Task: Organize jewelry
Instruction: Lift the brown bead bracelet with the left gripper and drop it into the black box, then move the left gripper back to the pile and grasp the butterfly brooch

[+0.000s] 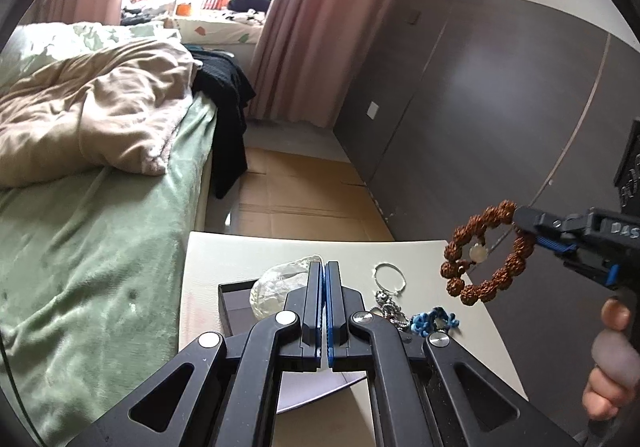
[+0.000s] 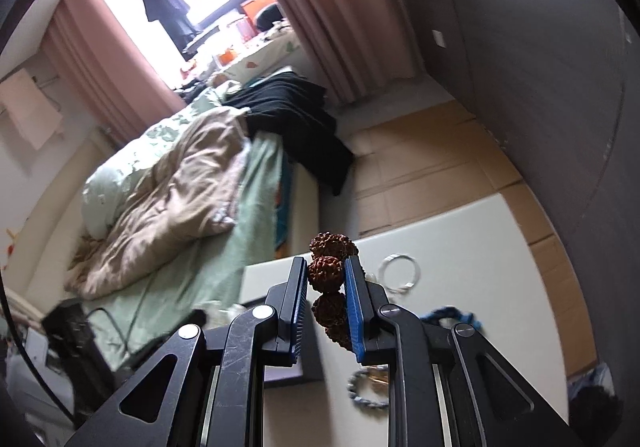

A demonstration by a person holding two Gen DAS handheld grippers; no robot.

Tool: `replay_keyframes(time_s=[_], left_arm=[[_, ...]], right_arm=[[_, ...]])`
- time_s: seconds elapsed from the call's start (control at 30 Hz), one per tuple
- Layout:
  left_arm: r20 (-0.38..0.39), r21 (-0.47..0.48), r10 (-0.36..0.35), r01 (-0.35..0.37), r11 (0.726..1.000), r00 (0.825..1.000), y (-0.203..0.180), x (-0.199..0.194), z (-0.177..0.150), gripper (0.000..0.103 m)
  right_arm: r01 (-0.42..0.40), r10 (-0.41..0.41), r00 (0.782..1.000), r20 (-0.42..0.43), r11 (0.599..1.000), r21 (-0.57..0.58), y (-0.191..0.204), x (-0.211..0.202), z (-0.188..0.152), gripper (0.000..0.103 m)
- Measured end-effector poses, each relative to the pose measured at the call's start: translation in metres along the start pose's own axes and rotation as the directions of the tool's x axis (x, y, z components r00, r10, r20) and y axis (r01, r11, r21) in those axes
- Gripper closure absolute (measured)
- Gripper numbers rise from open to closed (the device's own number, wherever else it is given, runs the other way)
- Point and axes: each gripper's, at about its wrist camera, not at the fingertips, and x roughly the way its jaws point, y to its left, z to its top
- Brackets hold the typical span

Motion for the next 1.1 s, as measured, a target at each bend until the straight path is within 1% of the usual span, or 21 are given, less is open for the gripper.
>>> replay_keyframes(time_s=[0.07, 0.13, 0.17, 0.23, 0.27, 0.3, 0.37, 0.43, 0.53, 0.63, 0.73, 0.83, 0.87, 0.93, 1.0, 1.03, 1.07, 1.1], left_arm=[[-0.022, -0.025, -0.005, 0.004, 1.000, 1.000, 0.005, 0.005, 0.003, 0.102], [-0.043, -0.078, -0.026, 0.022, 0.997, 0.999, 0.014, 0.009, 0.004, 0.102], [-0.053, -0.104, -0.033, 0.028, 0.994, 0.998, 0.018, 0.012, 0.004, 0.097], [-0.074, -0.138, -0.024, 0.013, 0.990, 0.997, 0.027, 0.016, 0.004, 0.070], [-0.076, -0.146, -0.017, 0.006, 0.989, 0.997, 0.029, 0.016, 0.003, 0.039], [-0.065, -0.165, -0.014, 0.003, 0.986, 0.998, 0.034, 0.015, 0.003, 0.021], [-0.042, -0.191, -0.011, 0.003, 0.982, 0.999, 0.040, 0.009, 0.004, 0.020], [-0.037, -0.202, 0.007, -0.014, 0.979, 0.999, 0.044, 0.005, 0.005, 0.020], [-0.043, -0.225, 0.049, -0.057, 0.973, 0.998, 0.054, 0.003, 0.006, 0.020], [-0.052, -0.260, 0.065, -0.076, 0.963, 0.997, 0.066, 0.002, 0.006, 0.020], [-0.048, -0.295, 0.068, -0.079, 0.952, 0.997, 0.077, 0.000, 0.007, 0.020], [-0.041, -0.298, 0.086, -0.095, 0.950, 0.995, 0.081, -0.002, 0.007, 0.020], [-0.039, -0.298, 0.093, -0.100, 0.949, 0.995, 0.083, -0.003, 0.007, 0.020], [-0.040, -0.291, 0.084, -0.093, 0.952, 0.996, 0.081, -0.003, 0.005, 0.020], [-0.050, -0.257, 0.074, -0.085, 0.963, 0.996, 0.074, -0.001, 0.004, 0.020], [-0.053, -0.226, 0.077, -0.087, 0.970, 0.996, 0.067, 0.000, 0.003, 0.020], [-0.055, -0.209, 0.078, -0.088, 0.974, 0.995, 0.063, 0.001, 0.002, 0.020], [-0.055, -0.204, 0.075, -0.085, 0.975, 0.996, 0.061, 0.001, 0.002, 0.021]], right_arm=[[-0.024, 0.024, 1.000, -0.004, 1.000, -0.016, 0.012, 0.005, 0.002, 0.083], [-0.052, 0.052, 0.999, -0.012, 0.998, -0.031, 0.021, 0.011, 0.000, 0.083], [-0.068, 0.068, 0.998, -0.018, 0.997, -0.035, 0.024, 0.015, -0.003, 0.083], [-0.104, 0.102, 0.994, -0.039, 0.994, -0.039, 0.029, 0.023, -0.009, 0.083], [-0.120, 0.118, 0.992, -0.052, 0.992, -0.039, 0.031, 0.029, -0.012, 0.083], [-0.135, 0.132, 0.989, -0.063, 0.990, -0.040, 0.033, 0.035, -0.015, 0.083], [-0.154, 0.150, 0.986, -0.076, 0.987, -0.051, 0.037, 0.043, -0.021, 0.083], [-0.177, 0.172, 0.980, -0.100, 0.983, -0.039, 0.038, 0.053, -0.027, 0.083], [-0.193, 0.186, 0.972, -0.145, 0.981, -0.030, 0.042, 0.071, -0.036, 0.083], [-0.204, 0.195, 0.964, -0.179, 0.979, -0.031, 0.046, 0.085, -0.043, 0.083], [-0.241, 0.233, 0.951, -0.204, 0.970, -0.016, 0.053, 0.096, -0.051, 0.083], [-0.280, 0.273, 0.936, -0.221, 0.960, -0.002, 0.062, 0.107, -0.058, 0.083], [-0.274, 0.267, 0.936, -0.227, 0.962, 0.001, 0.063, 0.112, -0.060, 0.083], [-0.204, 0.192, 0.949, -0.251, 0.979, -0.020, 0.064, 0.122, -0.065, 0.081], [-0.140, 0.117, 0.952, -0.284, 0.988, -0.064, 0.067, 0.127, -0.070, 0.079], [-0.132, 0.104, 0.952, -0.287, 0.988, -0.080, 0.067, 0.125, -0.070, 0.073], [-0.132, 0.101, 0.953, -0.287, 0.987, -0.093, 0.067, 0.122, -0.070, 0.053], [-0.132, 0.099, 0.954, -0.281, 0.986, -0.103, 0.066, 0.117, -0.070, 0.042]])
